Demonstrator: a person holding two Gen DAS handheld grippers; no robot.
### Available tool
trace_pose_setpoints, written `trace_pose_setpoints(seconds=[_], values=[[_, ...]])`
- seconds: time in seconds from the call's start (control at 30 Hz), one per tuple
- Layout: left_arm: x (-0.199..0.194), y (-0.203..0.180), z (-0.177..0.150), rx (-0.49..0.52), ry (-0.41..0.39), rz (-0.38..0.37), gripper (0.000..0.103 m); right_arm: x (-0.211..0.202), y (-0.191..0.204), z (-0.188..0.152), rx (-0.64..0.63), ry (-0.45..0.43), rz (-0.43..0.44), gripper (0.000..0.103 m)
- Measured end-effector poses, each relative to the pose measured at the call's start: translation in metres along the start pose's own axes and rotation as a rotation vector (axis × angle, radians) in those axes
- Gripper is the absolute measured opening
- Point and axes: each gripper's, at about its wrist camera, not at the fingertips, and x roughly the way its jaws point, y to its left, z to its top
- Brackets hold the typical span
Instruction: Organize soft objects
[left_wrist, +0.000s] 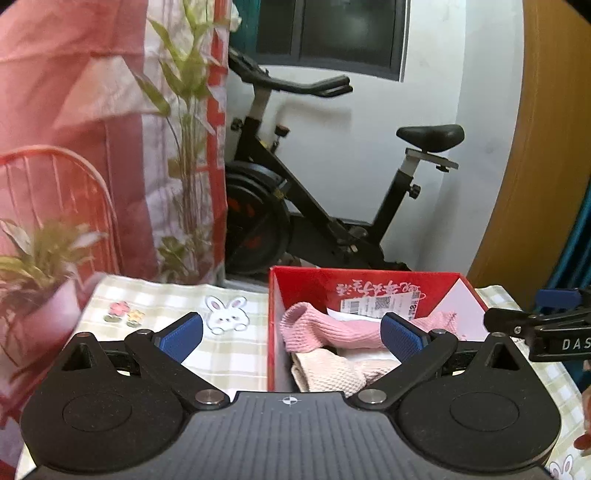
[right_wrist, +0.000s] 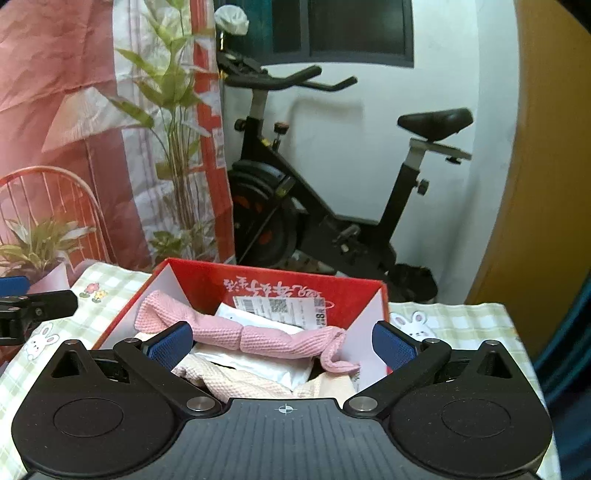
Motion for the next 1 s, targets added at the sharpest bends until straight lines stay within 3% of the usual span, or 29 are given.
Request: trace_pose_setpoints(seconds=[0.27,0.5,1.0], values=[[-0.040,-0.010,0.001,0.088,-0.050,0.001,0.103,-0.042,0.003,-0.004,0.014,-0.047,-0.002,0.103],[-0.087,-0.025,-0.003,0.184,-0.132,0.092,0.103,-0.083,0.008,-0.008,0.026,-0.086,0.013,0.103],[-0.195,-0.029,-0.024,0.082,-0.183,0.062,0.103,-0.196,0.033,-0.030,0.029,-0.214,0.001,0.103]])
